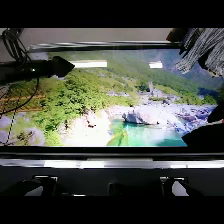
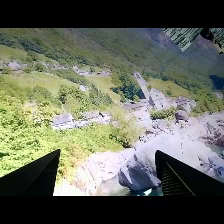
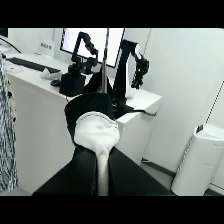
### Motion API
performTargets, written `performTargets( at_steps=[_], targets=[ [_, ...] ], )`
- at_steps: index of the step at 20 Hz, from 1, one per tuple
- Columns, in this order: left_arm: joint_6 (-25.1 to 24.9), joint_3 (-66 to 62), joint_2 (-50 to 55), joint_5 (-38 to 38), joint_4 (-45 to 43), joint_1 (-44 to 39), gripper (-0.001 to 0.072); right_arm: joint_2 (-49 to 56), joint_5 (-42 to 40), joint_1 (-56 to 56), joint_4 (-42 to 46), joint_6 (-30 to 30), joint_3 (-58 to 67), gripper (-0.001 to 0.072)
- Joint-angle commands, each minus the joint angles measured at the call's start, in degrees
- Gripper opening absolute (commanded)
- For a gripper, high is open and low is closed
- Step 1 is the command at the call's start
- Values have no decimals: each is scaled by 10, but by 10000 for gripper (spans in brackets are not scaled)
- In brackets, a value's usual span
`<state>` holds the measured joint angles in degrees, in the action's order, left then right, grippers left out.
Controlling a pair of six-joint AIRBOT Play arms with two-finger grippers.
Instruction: Fold the clothes and pants, and hang the long-sleeved shirts on hangers.
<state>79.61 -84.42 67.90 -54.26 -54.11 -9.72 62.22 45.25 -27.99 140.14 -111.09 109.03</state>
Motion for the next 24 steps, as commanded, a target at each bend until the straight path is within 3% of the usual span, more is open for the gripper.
performTargets(
  at_steps=[1, 6, 9, 12, 16, 24],
  targets=[
    [6, 3, 2, 1, -1, 0, 717, 0, -26, 0, 11, 25, 22, 51],
    [6, 5, 10, 1, -1, 0, 717, 4, -28, -1, 72, 12, 50, 51],
    [6, 5, 17, 0, -1, 0, 716, 10, -19, -68, 63, -54, 50, 51],
    [6, 5, 19, 1, -1, 0, 716, 11, -33, -145, -5, -70, 50, 51],
    [6, 5, 19, 1, -1, 0, 716, 23, -37, -188, -31, -76, 50, 51],
    [36, 5, 19, 0, -1, 0, 716, 35, 53, -213, -139, -81, 49, 60]
  ],
)
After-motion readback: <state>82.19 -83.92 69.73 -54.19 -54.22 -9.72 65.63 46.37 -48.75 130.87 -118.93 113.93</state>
